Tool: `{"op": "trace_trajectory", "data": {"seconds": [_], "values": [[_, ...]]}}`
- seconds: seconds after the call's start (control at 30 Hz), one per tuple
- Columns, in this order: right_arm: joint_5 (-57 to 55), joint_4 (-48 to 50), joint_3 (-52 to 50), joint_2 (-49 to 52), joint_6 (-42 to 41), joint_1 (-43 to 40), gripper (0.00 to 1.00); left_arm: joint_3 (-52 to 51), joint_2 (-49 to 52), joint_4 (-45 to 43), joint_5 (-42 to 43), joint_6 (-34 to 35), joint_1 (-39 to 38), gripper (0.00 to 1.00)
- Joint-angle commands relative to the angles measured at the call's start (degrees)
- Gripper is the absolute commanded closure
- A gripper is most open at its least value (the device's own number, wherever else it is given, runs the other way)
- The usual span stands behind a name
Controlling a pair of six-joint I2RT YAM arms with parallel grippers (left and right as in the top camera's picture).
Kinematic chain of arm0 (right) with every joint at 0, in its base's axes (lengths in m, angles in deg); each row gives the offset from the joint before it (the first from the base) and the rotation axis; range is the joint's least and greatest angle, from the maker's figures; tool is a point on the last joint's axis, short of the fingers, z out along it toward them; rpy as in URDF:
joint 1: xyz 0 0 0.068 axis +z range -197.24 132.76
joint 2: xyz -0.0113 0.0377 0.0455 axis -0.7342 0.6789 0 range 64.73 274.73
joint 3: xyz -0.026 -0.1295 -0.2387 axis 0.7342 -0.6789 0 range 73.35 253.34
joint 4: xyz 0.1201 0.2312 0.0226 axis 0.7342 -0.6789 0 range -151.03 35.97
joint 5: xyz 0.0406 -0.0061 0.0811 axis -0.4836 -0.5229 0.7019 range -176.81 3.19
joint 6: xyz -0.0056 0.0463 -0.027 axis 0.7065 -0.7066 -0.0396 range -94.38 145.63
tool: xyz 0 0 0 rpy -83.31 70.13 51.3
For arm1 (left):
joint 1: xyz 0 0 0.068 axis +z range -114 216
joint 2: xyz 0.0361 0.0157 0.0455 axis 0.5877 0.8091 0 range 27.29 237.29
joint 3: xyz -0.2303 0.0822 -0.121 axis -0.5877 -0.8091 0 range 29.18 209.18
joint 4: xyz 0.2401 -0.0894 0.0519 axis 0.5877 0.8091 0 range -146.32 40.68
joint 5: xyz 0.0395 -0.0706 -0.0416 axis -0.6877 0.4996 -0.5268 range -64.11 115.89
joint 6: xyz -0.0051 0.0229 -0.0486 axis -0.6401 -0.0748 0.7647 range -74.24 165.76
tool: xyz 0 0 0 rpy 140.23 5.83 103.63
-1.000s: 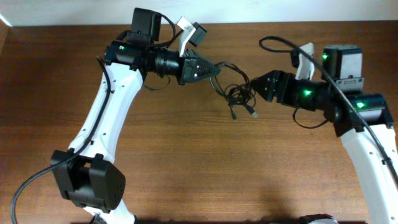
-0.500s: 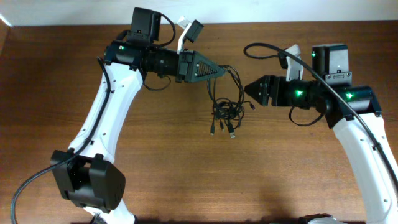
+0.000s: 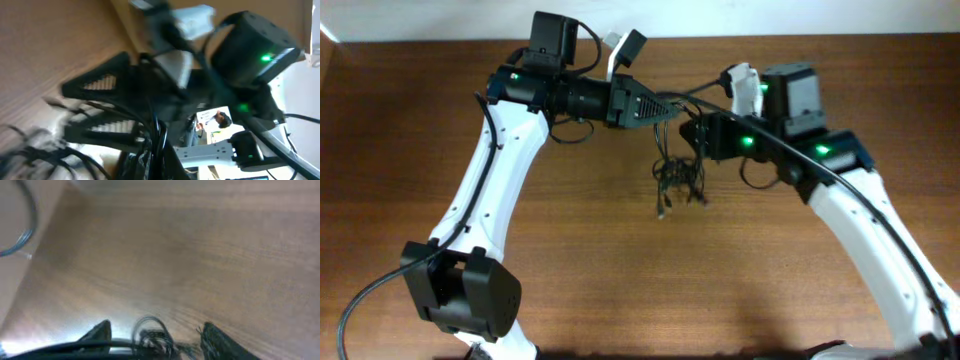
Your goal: Untangle cables
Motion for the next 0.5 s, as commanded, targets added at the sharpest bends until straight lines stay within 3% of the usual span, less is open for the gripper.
{"op": "trace_trajectory", "data": {"seconds": [0.0,0.07,0.27,0.37,0.47], "values": [[-5.2,3.7,0.7,3.0,-7.8,-0.5,0.73,1.4,-1.3,0.0,3.5,2.1,-0.2,1.0],[-5.6,4.6,0.9,1.6,-10.2,-3.0,0.96,1.4,-1.3,0.1,-0.8,1.5,0.1,1.0],[-5.3,-4.9,0.9,-11.1,-10.3,-15.8,0.96,1.4,-1.3,5.6,-47.0,1.5,0.6,1.0],[-4.3,-10.0,0.9,-16.0,-10.1,-19.7,0.96,1.4,-1.3,5.9,-56.7,1.5,0.6,1.0],[-2.7,-12.4,0.9,-19.1,-10.1,-21.1,0.96,1.4,-1.3,6.3,-58.7,0.0,0.6,1.0]]}}
